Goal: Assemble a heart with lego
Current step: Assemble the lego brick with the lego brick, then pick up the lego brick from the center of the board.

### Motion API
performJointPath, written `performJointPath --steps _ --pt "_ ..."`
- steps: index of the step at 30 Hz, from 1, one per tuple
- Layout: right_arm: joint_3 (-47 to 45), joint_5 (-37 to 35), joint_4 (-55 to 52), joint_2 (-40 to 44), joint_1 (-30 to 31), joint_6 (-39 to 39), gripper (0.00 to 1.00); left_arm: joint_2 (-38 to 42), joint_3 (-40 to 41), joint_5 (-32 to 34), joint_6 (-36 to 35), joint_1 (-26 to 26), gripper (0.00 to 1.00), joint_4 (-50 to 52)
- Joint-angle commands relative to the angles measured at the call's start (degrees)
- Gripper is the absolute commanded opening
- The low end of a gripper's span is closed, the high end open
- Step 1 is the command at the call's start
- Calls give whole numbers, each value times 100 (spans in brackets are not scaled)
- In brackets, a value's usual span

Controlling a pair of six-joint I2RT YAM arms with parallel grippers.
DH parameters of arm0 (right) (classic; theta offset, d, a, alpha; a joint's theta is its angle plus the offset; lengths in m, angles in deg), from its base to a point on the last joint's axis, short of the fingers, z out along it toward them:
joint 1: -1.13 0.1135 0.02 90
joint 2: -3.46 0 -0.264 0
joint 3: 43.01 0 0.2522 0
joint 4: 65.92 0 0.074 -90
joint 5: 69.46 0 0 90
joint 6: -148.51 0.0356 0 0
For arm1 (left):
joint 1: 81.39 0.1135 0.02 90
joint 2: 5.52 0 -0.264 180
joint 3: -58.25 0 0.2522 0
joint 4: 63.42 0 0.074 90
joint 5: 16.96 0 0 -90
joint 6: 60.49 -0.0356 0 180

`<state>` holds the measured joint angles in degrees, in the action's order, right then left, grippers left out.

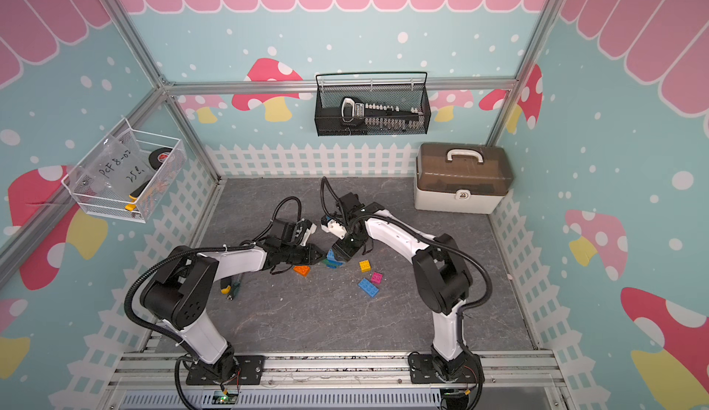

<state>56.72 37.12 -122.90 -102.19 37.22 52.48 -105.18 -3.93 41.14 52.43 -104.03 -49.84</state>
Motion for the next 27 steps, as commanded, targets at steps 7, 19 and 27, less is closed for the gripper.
performJointPath --steps 7,19,27 --pt "-1669 -938 896 1868 -274 1233 71 29 17 140 -104 -13 23 221" --pt "-2250 -1200 1324 1050 -310 1944 69 130 61 140 -85 -31 24 186" --pt "-2023 -1308 1230 534 -275 2008 62 129 44 149 -93 -44 24 203"
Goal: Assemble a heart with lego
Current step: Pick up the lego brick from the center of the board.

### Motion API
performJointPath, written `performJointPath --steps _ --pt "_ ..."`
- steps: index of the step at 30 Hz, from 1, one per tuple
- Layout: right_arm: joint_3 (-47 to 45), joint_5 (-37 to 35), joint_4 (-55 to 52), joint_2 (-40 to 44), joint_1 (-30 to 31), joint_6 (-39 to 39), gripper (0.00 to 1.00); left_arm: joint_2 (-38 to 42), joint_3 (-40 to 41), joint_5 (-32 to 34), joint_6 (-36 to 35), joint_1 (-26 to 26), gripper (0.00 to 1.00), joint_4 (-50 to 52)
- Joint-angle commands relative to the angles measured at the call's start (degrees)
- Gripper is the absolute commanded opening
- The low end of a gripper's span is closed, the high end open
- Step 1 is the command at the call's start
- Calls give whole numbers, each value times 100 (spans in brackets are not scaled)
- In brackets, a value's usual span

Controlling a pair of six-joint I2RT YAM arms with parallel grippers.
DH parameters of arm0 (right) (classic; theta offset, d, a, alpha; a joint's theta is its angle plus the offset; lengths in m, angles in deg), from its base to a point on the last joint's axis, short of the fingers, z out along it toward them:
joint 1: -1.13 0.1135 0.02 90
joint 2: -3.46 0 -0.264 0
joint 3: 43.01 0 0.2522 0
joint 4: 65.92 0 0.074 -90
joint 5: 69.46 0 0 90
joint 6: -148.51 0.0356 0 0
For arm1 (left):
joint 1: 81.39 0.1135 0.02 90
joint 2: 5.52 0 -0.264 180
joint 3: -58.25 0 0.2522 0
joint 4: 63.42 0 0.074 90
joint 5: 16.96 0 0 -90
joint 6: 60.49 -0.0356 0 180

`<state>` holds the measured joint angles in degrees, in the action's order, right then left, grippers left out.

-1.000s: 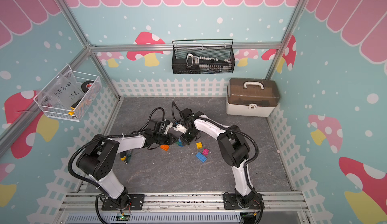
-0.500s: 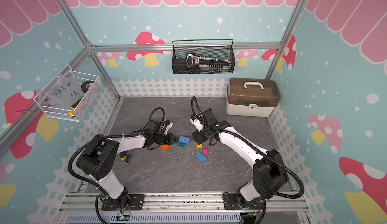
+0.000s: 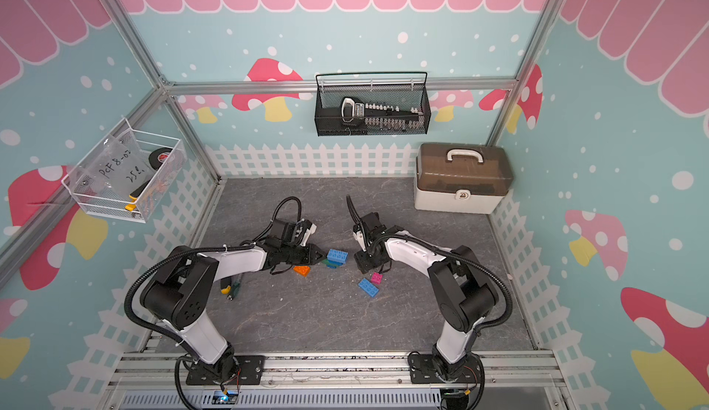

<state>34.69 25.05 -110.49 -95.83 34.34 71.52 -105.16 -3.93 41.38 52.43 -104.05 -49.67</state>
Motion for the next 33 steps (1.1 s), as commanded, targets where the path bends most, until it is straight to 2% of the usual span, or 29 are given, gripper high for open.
performJointPath --steps 1,5,14,20,25,33 --pt "186 -114 -10 -143 21 112 62 135 44 124 -90 -42 24 191" --pt "238 -215 -28 -298 87 140 58 132 49 128 -90 -37 24 194" --pt "351 -285 -161 -541 195 116 41 120 44 125 -93 -37 24 179" --pt "507 -196 -304 -715 254 93 40 128 49 133 -94 -37 24 192" --pt "579 -349 -453 -576 271 -19 26 120 44 129 -103 -37 24 194" --pt "1220 16 -1018 121 234 -1276 21 169 42 274 -163 -46 24 274"
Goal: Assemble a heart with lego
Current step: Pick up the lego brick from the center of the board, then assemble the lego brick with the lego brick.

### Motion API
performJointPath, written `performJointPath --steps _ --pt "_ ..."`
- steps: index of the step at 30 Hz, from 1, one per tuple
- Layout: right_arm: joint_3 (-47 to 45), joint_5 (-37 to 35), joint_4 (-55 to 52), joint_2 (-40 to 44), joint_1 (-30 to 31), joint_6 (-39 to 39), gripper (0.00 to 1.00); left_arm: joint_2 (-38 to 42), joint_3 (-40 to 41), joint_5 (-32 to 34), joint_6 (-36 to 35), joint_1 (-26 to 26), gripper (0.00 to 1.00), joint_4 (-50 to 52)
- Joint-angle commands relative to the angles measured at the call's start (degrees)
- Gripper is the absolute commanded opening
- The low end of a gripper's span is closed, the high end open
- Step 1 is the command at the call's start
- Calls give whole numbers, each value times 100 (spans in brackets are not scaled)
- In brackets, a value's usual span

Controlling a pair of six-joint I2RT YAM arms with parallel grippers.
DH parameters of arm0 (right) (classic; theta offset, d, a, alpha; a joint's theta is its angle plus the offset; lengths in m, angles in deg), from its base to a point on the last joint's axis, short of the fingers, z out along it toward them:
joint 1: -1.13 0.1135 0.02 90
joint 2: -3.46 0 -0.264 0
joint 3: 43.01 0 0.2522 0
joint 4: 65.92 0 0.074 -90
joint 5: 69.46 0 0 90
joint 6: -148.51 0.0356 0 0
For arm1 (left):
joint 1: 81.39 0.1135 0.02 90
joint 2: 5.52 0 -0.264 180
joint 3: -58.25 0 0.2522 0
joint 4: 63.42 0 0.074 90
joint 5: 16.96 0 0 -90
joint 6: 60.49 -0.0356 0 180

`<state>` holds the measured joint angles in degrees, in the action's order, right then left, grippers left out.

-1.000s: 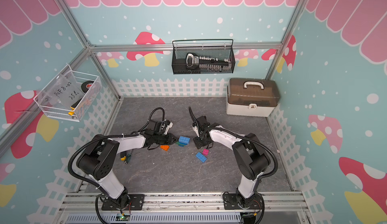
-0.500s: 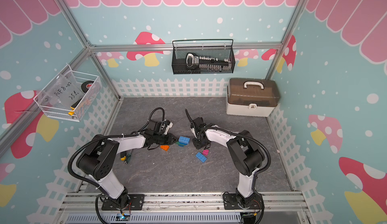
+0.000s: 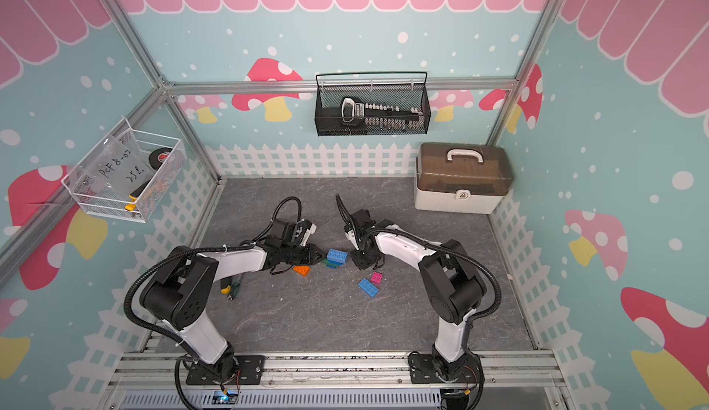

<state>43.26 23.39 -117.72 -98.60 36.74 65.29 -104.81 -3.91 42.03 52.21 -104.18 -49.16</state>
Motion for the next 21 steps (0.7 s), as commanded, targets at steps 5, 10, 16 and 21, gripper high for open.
performJointPath --steps 5,10,16,21 --pt "970 883 -634 416 22 -1568 21 135 33 209 -151 -42 24 221" --pt "1506 1286 -778 88 132 -1918 21 122 16 209 -156 -42 24 223" --pt "1809 1200 -986 -372 382 -2189 21 106 15 218 -169 -41 24 223" --pt "1871 1183 -1063 -596 438 -2312 21 109 11 225 -168 -42 24 223"
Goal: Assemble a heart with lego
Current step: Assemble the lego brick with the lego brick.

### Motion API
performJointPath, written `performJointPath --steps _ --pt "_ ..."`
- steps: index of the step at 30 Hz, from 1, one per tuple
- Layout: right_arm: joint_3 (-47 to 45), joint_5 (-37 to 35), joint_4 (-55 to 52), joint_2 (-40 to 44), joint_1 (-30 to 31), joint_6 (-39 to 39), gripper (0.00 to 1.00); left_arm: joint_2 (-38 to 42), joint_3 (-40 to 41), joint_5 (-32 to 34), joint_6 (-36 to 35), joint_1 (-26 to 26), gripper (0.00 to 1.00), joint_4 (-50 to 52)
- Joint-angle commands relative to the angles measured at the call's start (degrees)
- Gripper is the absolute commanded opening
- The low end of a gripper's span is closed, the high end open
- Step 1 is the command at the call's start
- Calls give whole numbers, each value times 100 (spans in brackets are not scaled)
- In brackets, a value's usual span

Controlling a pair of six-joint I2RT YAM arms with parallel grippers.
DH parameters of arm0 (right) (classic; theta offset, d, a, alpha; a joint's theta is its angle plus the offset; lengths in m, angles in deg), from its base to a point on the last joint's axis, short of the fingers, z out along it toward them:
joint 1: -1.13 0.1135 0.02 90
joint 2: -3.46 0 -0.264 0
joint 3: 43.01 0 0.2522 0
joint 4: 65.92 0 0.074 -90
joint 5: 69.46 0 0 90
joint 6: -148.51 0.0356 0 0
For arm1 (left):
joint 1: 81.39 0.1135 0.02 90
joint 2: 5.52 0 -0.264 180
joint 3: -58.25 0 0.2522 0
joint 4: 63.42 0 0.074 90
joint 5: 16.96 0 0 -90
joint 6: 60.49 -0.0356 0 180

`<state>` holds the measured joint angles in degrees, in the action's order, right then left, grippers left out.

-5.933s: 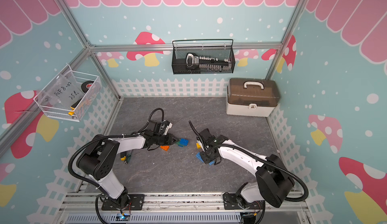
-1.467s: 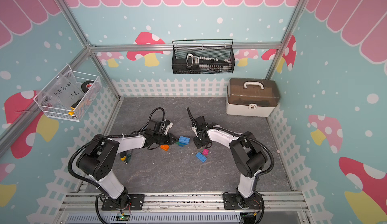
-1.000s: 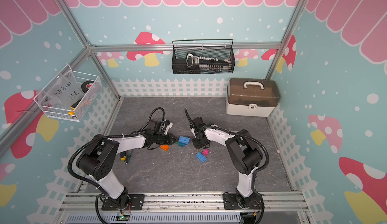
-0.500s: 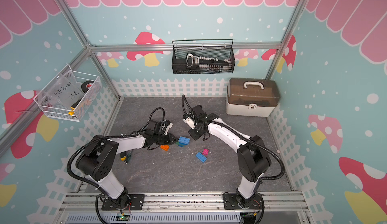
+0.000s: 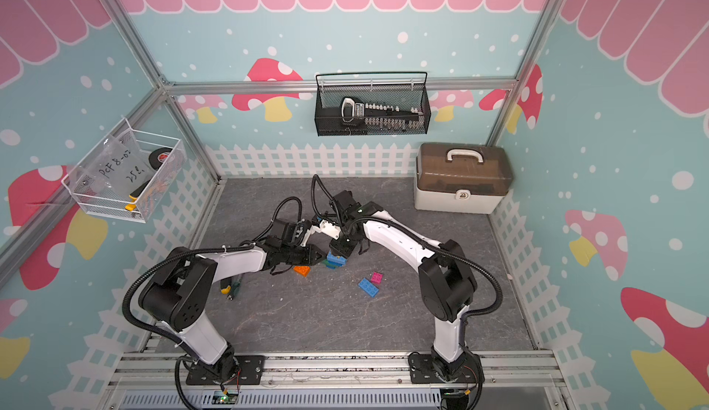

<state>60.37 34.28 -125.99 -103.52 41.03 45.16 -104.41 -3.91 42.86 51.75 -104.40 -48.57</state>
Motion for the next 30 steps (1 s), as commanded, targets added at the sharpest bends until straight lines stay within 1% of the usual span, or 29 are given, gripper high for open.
performJointPath --steps 1,5,6,16,24,30 --pt "161 82 -247 -119 9 -317 21 65 9 143 -123 -19 24 164" --pt "199 -2 -279 -139 10 -361 21 63 7 152 -119 -20 24 158" --pt "228 -3 -312 -338 12 -382 21 62 6 152 -125 -15 24 151" --pt "398 -79 -532 -685 88 -423 22 20 -11 150 -128 -20 24 151" --pt "404 -134 -828 -717 97 -476 22 -5 -20 152 -140 -20 23 173" --pt "659 -250 -1132 -832 101 -481 21 -5 -15 152 -141 -19 23 166"
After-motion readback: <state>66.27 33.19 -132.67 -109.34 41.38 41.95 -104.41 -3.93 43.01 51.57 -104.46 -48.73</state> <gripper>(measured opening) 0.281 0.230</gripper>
